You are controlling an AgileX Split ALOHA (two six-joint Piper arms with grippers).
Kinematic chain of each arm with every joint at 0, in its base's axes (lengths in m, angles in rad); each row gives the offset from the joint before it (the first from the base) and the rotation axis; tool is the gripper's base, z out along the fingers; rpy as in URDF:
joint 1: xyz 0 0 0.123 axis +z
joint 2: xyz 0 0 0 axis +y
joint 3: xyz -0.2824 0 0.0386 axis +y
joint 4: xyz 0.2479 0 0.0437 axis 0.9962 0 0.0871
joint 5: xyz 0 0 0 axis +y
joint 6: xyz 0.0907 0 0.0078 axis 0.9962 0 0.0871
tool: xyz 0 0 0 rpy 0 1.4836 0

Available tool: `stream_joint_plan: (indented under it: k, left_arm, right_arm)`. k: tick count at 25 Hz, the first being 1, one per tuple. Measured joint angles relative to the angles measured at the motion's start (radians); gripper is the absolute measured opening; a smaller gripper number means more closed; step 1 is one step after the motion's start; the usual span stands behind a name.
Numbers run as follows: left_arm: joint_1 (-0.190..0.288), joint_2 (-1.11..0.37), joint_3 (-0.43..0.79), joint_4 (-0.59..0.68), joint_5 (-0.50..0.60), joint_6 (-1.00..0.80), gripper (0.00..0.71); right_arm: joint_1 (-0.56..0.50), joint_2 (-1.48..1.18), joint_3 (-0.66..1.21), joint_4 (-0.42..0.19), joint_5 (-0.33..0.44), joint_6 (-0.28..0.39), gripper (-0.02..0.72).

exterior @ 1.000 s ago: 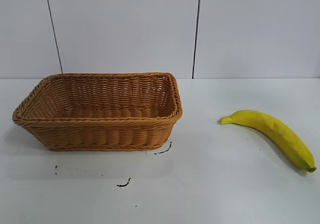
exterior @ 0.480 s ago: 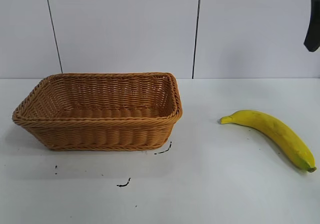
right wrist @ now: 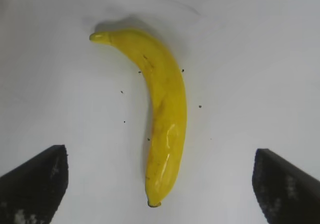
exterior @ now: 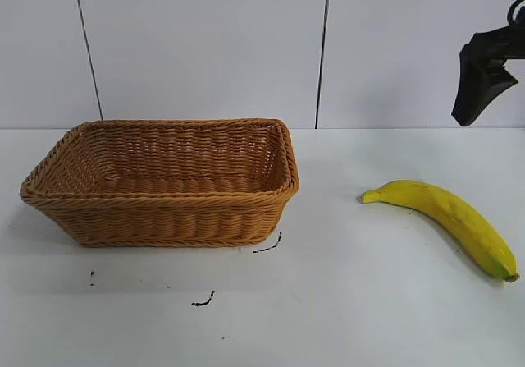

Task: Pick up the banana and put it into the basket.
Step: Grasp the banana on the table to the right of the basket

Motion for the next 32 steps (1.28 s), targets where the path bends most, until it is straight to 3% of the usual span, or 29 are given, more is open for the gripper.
stream_joint_plan:
  k: [11, 32]
  left_arm:
    - [0.000, 0.000, 0.000, 0.000, 0.000, 0.000, 0.693]
    - [0.000, 0.000, 0.000, 0.000, 0.000, 0.000, 0.693]
  right_arm:
    - [0.000, 0.024, 0.000, 0.006, -0.001, -0.012, 0.690]
    - [0.000, 0.299, 0.000, 0.005, -0.134, 0.047, 0.690]
